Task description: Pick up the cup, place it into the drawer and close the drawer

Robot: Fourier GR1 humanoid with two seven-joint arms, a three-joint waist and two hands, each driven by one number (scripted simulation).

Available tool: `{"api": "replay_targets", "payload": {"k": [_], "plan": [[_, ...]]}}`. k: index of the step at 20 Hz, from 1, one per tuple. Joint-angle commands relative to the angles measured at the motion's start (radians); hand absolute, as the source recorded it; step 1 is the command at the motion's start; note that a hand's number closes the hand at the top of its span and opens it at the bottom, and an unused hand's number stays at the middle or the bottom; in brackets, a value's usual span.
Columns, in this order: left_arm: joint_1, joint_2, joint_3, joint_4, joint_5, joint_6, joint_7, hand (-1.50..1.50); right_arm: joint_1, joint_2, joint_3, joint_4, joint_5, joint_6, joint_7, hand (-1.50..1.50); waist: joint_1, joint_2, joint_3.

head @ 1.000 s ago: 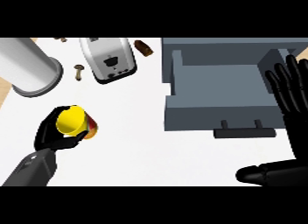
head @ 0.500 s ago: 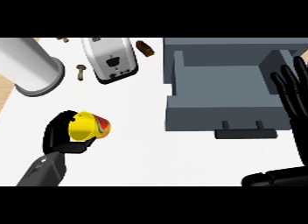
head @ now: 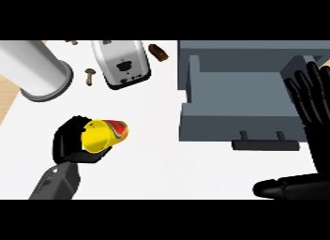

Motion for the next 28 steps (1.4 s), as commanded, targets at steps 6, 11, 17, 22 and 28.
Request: {"api": "replay_targets", "payload": {"k": [6,11,17,22,28], "plan": [[0.054,-0.050,-0.135,-0.444,0.029,-0.030,0.251,1.50,0.040,-0.003,-0.009,-0.060,-0.020,-0.003,0.035,-1.50,0.005,-0.005,0.001],[-0.009,-0.057,-0.145,-0.694,0.111,0.044,0.523,1.50,0.060,0.002,0.008,-0.066,-0.005,0.005,0.023,-1.50,0.003,-0.004,0.000],[-0.016,-0.118,-0.306,-0.849,0.099,0.264,0.617,1.50,-0.002,0.013,0.017,-0.009,0.028,-0.016,0.002,-1.50,-0.007,0.003,-0.001],[-0.167,-0.118,-0.320,-0.884,0.079,0.345,0.767,1.50,-0.014,-0.010,-0.021,0.004,0.007,-0.002,0.001,-1.50,-0.008,0.003,-0.001],[-0.353,-0.119,-0.303,-0.785,0.028,0.424,0.826,1.50,0.013,-0.003,-0.021,0.070,0.007,0.035,-0.083,-1.50,-0.012,0.004,0.000]]}}
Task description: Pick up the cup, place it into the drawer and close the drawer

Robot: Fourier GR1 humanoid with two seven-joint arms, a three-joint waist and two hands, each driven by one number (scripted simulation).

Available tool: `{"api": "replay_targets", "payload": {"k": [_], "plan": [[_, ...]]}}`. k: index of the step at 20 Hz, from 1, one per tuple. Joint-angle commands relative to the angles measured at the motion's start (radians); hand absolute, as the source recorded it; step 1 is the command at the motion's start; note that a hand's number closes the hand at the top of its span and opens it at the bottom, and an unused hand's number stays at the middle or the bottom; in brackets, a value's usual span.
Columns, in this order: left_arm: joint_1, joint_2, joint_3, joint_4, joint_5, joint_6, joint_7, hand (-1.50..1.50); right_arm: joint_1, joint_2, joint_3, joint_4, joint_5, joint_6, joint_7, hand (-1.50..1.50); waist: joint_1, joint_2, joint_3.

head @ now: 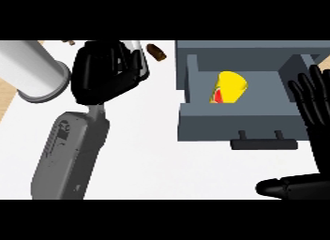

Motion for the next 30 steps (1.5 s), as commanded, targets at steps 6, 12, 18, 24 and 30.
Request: {"api": "replay_targets", "payload": {"k": [6,12,18,24,30], "plan": [[-0.249,-0.005,-0.118,0.136,-0.018,0.212,0.080,1.50,-0.055,-0.008,-0.022,0.033,-0.003,-0.014,0.009,-1.50,-0.005,0.001,0.000],[-0.392,-0.005,-0.057,0.392,-0.004,0.162,0.025,1.50,-0.012,-0.012,-0.030,0.001,-0.020,0.003,0.006,-1.50,-0.014,0.004,0.000],[-0.506,-0.005,-0.113,0.598,0.070,0.245,-0.051,1.50,0.035,0.004,0.003,0.036,-0.008,0.041,-0.055,-1.50,-0.033,0.008,0.001],[-0.557,-0.005,-0.232,0.638,0.143,0.341,-0.042,1.50,0.018,-0.013,-0.006,-0.030,-0.027,0.028,0.012,-1.50,-0.030,0.003,0.000],[-0.590,-0.005,-0.271,0.788,0.228,0.288,-0.093,1.50,0.013,0.001,-0.008,-0.013,-0.019,0.016,-0.005,-1.50,-0.033,0.007,0.000]]}}
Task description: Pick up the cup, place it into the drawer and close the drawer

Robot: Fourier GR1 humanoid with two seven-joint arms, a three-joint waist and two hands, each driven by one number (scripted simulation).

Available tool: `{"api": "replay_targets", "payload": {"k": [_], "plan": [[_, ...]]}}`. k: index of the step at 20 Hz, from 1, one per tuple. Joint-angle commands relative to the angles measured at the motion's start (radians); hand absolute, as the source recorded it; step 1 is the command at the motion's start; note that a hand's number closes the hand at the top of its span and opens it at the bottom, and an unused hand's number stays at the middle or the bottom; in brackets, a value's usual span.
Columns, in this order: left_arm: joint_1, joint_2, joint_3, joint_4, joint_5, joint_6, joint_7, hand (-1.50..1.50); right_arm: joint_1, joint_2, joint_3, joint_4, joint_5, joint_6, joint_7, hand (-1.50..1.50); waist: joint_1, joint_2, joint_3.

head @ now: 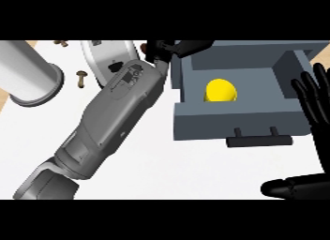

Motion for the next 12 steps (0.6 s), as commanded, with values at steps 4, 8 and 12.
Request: {"api": "replay_targets", "payload": {"k": [4,8,12], "plan": [[-0.074,0.000,-0.124,0.170,0.098,0.035,-0.052,1.50,-0.021,0.006,0.011,0.037,0.003,0.008,-0.019,-1.50,-0.032,0.008,0.001],[-0.121,0.000,-0.136,0.255,0.117,-0.006,-0.068,1.50,-0.015,0.017,0.020,0.052,0.022,0.008,-0.055,-1.50,-0.036,0.012,0.001],[-0.115,0.000,-0.223,0.275,0.137,0.029,-0.074,1.50,-0.034,0.003,0.022,-0.015,-0.019,0.010,0.015,-1.50,-0.062,0.014,0.001]]}}
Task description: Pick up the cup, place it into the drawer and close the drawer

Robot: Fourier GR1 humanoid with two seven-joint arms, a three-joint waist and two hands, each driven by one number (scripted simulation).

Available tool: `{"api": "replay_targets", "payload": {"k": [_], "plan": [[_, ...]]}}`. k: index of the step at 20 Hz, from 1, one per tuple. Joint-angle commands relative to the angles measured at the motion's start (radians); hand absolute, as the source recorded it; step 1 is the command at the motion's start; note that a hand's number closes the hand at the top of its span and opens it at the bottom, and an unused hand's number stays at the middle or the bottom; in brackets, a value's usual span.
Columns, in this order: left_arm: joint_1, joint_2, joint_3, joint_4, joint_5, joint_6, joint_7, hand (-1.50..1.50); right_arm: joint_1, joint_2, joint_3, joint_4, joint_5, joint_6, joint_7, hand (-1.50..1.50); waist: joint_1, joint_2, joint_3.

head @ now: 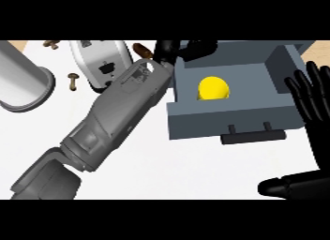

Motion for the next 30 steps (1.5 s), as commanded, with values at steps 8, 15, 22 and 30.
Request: {"api": "replay_targets", "payload": {"k": [8,15,22,30], "plan": [[-0.022,0.000,-0.187,0.060,0.032,0.084,0.044,-1.50,-0.033,-0.004,0.022,-0.005,-0.018,0.019,0.012,-1.50,-0.038,0.007,0.000],[-0.008,0.000,-0.169,-0.015,0.147,0.058,-0.020,-1.50,-0.078,0.006,-0.002,0.038,-0.067,0.020,0.002,-1.50,-0.023,0.006,0.000],[0.032,0.000,-0.110,-0.099,0.235,0.009,-0.146,-1.50,-0.001,-0.016,-0.034,-0.030,-0.167,0.052,0.056,-1.50,0.029,-0.012,-0.001],[0.119,0.070,-0.008,-0.214,0.233,-0.043,-0.110,-1.50,0.042,-0.112,-0.019,-0.040,-0.095,0.168,0.021,1.50,0.089,-0.023,-0.002]]}}
